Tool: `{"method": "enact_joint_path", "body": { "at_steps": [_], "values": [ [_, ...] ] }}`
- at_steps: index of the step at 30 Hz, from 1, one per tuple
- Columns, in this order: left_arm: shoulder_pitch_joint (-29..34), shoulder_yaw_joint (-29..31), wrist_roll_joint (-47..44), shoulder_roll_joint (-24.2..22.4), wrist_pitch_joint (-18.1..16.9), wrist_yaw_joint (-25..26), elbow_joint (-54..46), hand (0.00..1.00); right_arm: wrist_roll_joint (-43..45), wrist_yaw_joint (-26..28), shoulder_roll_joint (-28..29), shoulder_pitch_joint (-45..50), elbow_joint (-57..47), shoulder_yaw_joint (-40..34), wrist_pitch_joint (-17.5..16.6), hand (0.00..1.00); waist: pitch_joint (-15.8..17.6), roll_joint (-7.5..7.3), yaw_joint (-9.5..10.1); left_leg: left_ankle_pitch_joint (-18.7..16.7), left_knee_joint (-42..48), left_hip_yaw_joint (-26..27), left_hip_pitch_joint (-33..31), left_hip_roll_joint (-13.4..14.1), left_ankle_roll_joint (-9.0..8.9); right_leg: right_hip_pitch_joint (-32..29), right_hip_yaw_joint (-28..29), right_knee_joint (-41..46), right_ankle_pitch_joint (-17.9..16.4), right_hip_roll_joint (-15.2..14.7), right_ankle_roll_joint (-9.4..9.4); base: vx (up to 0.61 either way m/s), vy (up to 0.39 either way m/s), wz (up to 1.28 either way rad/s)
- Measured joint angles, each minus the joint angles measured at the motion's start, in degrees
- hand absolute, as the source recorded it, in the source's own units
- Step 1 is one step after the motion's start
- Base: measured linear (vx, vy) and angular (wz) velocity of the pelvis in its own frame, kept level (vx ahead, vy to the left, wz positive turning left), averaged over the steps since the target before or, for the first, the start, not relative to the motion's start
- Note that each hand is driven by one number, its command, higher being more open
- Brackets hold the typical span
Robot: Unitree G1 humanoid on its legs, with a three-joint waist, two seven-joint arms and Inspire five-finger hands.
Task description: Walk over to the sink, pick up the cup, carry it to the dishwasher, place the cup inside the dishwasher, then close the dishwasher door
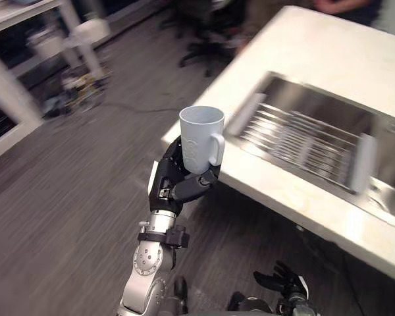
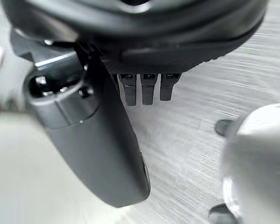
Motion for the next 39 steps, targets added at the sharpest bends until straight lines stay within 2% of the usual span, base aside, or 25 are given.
{"method": "enact_joint_path", "body": {
  "at_steps": [1, 2, 3, 5, 6, 7, 8, 9, 10, 11, 12, 14, 17, 18, 19, 21, 23, 25, 27, 28, 34, 36, 39],
  "values": [
    [0.35, 1.22, -0.33, 0.09, 0.04, 0.04, 0.12, 0.3, -0.91, -0.3, -1.01, -0.78, -0.39, 0.06, -0.03, 0.9, -0.19, 0.33, -0.35, -0.87, 3.18, 12.16, 0.36, 3.27, 0.12, 1.73, -4.22, 0.51, -0.15, -0.84, 0.11, 0.03, 0.12, 2.19],
    [0.54, 1.85, -0.64, 0.13, 0.06, 0.02, 0.14, 0.3, -1.15, -0.47, -1.6, -1.39, -0.38, 0.07, -0.03, 0.9, -0.41, 0.58, -0.42, -0.99, 4.37, 14.91, 0.36, 4.05, 0.22, 2.4, -5.85, 1.17, -0.36, -1.4, 0.15, 0.07, 0.139, 1.87],
    [1.3, 2.7, -1.12, 0.16, -0.04, 0.0, 0.02, 0.3, -1.29, -0.66, -2.64, -2.02, -0.23, 0.12, 0.11, 0.9, -0.46, 0.61, 0.24, -1.26, 5.05, 13.65, 0.14, 2.75, 0.86, 3.53, -7.78, 2.56, -0.72, -2.78, 0.32, 0.06, 0.138, 1.57],
    [3.01, 4.08, -2.58, 0.65, -0.04, 0.01, 0.08, 0.3, -2.02, -0.78, -3.05, -3.54, -0.4, -0.33, 0.12, 0.9, -0.96, -0.2, 0.51, -3.01, 5.17, 8.38, 0.18, -1.66, 2.15, 6.16, -10.46, 6.0, -3.02, -6.72, 1.58, 0.05, 0.119, 1.44],
    [3.5, 4.31, -2.72, 0.65, -0.03, -0.01, 0.13, 0.3, -2.49, -0.81, -3.1, -4.04, -0.2, -0.53, 0.18, 0.9, -1.12, -0.48, 0.62, -3.87, 5.39, 7.07, 0.18, -2.95, 2.17, 6.64, -10.72, 8.06, -3.74, -8.43, 1.91, 0.05, 0.135, 1.23],
    [4.44, 4.37, -3.26, 0.46, 0.16, -0.01, 0.36, 0.3, -3.42, -0.75, -3.29, -5.12, 0.01, -0.44, 0.41, 0.9, -1.21, -0.37, 0.84, -5.2, 5.89, 4.74, 0.72, -5.23, 3.38, 6.66, -9.99, 14.67, -3.87, -12.25, 1.43, 0.12, 0.273, 1.31],
    [5.2, 4.23, -3.26, 0.57, 0.61, -0.11, 0.36, 0.3, -3.45, -0.65, -2.9, -5.79, 0.01, -0.04, 0.82, 0.9, -1.14, -0.48, 0.54, -6.06, 6.83, 1.52, 1.6, -7.23, 4.24, 5.27, -5.38, 23.1, -2.35, -15.62, -2.76, 0.1, 0.24, 1.39],
    [5.42, 4.06, -3.26, 0.69, 1.02, -0.15, 0.38, 0.3, -3.45, -0.43, -2.49, -6.01, 0.02, 0.25, 0.97, 0.9, -1.12, -0.39, 0.0, -6.53, 7.41, -0.68, 2.2, -7.97, 4.63, 3.77, -0.51, 27.22, -0.83, -16.25, -5.25, 0.2, 0.278, 1.86],
    [5.44, 3.53, -3.25, 1.62, 1.2, -0.17, 0.87, 0.3, -3.46, 0.05, -0.95, -5.59, -0.18, 1.16, 0.98, 0.9, -1.01, -0.32, -0.89, -7.11, 7.89, -5.8, 3.58, -8.9, 4.53, -1.09, 15.03, 33.78, -2.56, -11.38, -2.86, 0.2, 0.146, 1.79],
    [5.44, 3.35, -3.23, 2.18, 1.2, -0.19, 1.27, 0.3, -3.45, 0.37, -0.05, -5.44, -0.47, 1.57, 0.98, 0.9, -0.97, -0.18, -0.99, -7.15, 7.49, -8.32, 4.51, -9.07, 4.48, -3.79, 21.87, 34.8, -5.27, -7.5, -2.04, 0.25, 0.154, 1.69],
    [5.44, 3.35, -3.23, 2.4, 1.17, -0.2, 1.56, 0.3, -3.45, 0.53, 0.45, -5.43, -0.67, 1.96, 0.98, 0.9, -0.98, -0.2, -0.98, -7.15, 7.14, -9.85, 5.1, -9.34, 4.47, -5.61, 25.21, 34.73, -6.81, -5.24, -1.92, 0.22, 0.051, 1.23],
    [5.11, 3.09, -3.24, 2.82, 1.17, -0.33, 2.92, 0.3, -3.44, 0.83, 1.32, -3.65, -3.59, 3.09, 0.93, 0.9, -1.01, -0.27, -1.56, -6.8, 7.12, -15.77, 6.68, -11.36, 5.09, -11.87, 36.3, 29.29, -10.28, 0.59, -1.33, 0.24, 0.019, 1.34],
    [4.54, 1.81, -3.77, 2.87, 1.46, -0.35, 4.26, 0.3, -3.45, 0.74, 1.89, 1.08, -8.43, 2.98, 1.24, 0.9, -0.74, -0.73, -2.96, -7.83, 7.84, -19.8, 9.47, -13.27, 4.98, -13.5, 49.77, 21.36, -10.53, 5.51, 1.29, 0.25, -0.028, 1.71],
    [4.67, 1.4, -3.76, 2.96, 1.45, -0.45, 3.78, 0.3, -3.47, 0.73, 2.19, 2.04, -9.47, 2.95, 1.54, 0.9, -0.53, -1.17, -2.8, -8.36, 7.42, -19.69, 10.55, -13.35, 5.64, -13.48, 49.9, 20.72, -9.81, 5.52, 2.24, 0.23, -0.041, 1.19],
    [5.32, 1.71, -3.77, 3.46, 1.41, -0.51, 2.31, 0.3, -3.77, 0.73, 3.15, 3.11, -11.17, 3.1, 2.14, 0.9, -0.54, -3.15, -1.17, -9.26, 7.43, -19.61, 12.02, -13.93, 5.72, -13.74, 49.67, 18.25, -6.04, 5.06, 3.5, 0.16, -0.041, 0.47],
    [6.28, 2.28, -3.77, 4.23, 0.95, -0.51, 0.68, 0.3, -4.14, 0.87, 3.89, 3.32, -13.65, 3.78, 2.17, 0.9, -1.67, -4.54, 0.16, -11.59, 8.89, -18.63, 12.3, -13.35, 4.74, -13.58, 48.96, 13.8, -1.49, 5.48, 3.8, 0.19, -0.089, 0.09],
    [6.38, 2.02, -3.78, 3.68, 0.35, -0.7, 0.38, 0.3, -4.98, 0.95, 3.91, 2.51, -15.64, 3.79, 2.1, 0.9, -2.96, -3.73, 0.92, -12.7, 9.51, -17.4, 11.83, -10.87, 3.21, -12.09, 48.48, 8.78, -0.99, 7.5, 3.2, 0.23, -0.106, -0.2],
    [6.15, 1.45, -4.21, 3.7, 0.21, -1.72, 1.23, 0.3, -5.98, 1.02, 3.76, 0.73, -16.14, 3.93, 1.08, 0.9, -3.46, -2.92, 0.41, -13.83, 10.25, -16.31, 11.27, -7.57, 1.05, -9.8, 48.36, 2.47, 1.98, 10.55, 1.65, 0.21, -0.097, -0.35],
    [6.01, 0.69, -4.24, 3.76, 0.3, -2.14, 2.76, 0.3, -6.7, 1.0, 3.3, 0.74, -15.93, 3.93, 0.96, 0.9, -3.61, -2.69, -0.36, -14.24, 10.3, -16.05, 11.86, -6.36, -0.37, -8.23, 48.4, 0.09, 2.79, 11.58, 0.83, 0.15, -0.083, -0.18],
    [4.46, -2.1, -4.12, 4.71, 1.66, -4.21, 6.75, 0.3, -10.16, 1.07, 0.57, 3.04, -9.25, 4.04, 1.37, 0.9, -4.46, -2.7, -2.4, -10.9, 9.18, -14.12, 9.12, -1.72, -2.93, -3.12, 51.22, -10.49, 8.33, 11.28, 0.54, 0.08, -0.039, -0.05],
    [4.45, -1.63, -4.1, 4.54, 1.65, -4.18, 6.79, 0.3, -10.13, 1.08, 0.57, 2.95, -8.58, 4.03, 1.31, 0.9, -4.45, -2.7, -2.39, -10.89, 8.96, -13.15, 9.4, -1.47, -2.95, -3.04, 51.36, -11.5, 9.0, 11.31, 0.61, 0.0, -0.001, -0.05],
    [4.41, -1.35, -4.01, 4.3, 1.65, -4.13, 7.33, 0.3, -10.09, 1.04, 0.57, 2.87, -6.84, 4.0, 1.3, 0.9, -4.46, -2.7, -2.49, -10.6, 8.16, -12.96, 9.94, -1.34, -2.82, -1.82, 48.43, -13.92, 10.13, 10.7, 0.33, -0.01, -0.004, -0.05],
    [4.34, -0.04, -3.95, 3.88, 1.64, -3.8, 9.53, 0.3, -10.02, 0.95, 0.66, 2.93, -2.38, 3.94, 1.38, 0.9, -4.51, -2.41, -2.06, -9.97, 6.84, -12.73, 10.99, -0.95, -3.61, -0.55, 39.37, -15.57, 11.11, 8.98, 0.23, 0.0, -0.039, 0.0]
  ]
}}
